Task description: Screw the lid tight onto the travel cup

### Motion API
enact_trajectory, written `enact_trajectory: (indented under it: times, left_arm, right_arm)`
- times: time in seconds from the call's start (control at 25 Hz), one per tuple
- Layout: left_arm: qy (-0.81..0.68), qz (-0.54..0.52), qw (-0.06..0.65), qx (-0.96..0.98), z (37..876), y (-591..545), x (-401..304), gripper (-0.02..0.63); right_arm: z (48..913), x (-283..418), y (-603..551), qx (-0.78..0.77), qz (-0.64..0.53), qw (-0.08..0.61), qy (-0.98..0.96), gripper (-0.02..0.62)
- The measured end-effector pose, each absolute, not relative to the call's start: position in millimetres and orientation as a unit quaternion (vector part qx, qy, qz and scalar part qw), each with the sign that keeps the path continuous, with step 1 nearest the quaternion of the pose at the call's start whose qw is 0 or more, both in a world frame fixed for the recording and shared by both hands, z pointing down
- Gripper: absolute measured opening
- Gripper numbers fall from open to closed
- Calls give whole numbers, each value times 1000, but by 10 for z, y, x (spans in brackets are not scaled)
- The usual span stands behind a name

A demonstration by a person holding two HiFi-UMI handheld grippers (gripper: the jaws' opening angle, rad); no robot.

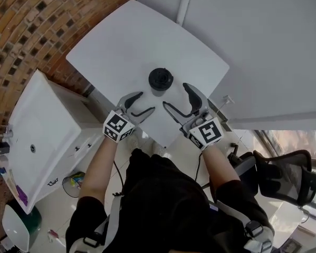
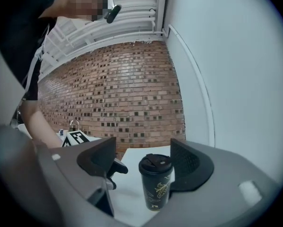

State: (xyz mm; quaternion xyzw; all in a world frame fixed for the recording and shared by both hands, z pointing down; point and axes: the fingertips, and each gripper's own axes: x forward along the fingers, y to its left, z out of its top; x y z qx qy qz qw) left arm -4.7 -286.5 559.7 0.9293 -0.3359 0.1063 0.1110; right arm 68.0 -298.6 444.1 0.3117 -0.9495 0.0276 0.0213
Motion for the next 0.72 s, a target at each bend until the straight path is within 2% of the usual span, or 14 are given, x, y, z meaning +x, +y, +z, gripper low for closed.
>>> enact_trajectory:
  times: [0.04, 0.12, 0.16, 0.24, 0.72]
  left_arm:
    - [-343, 97, 114, 927, 5512, -2803, -53, 290]
    - [-356, 79, 117, 924, 5358, -2684, -63, 179]
    - [-363, 73, 117, 921, 5295, -2628, -70, 146]
    - [-378, 63, 121, 916, 5206, -2528, -94, 5]
    - [-397, -5, 151, 905, 4837, -1626, -462, 2]
  right_arm:
    - [4363, 681, -2924, 306, 23, 18, -951, 341]
    - [4203, 679, -2818, 300, 14, 8, -954, 316]
    - [4133, 678, -2767, 299, 10, 3, -954, 307]
    - [4034, 674, -2660, 297, 6, -7, -955, 296]
    - [3856, 464, -1637, 308, -7, -22, -951, 248]
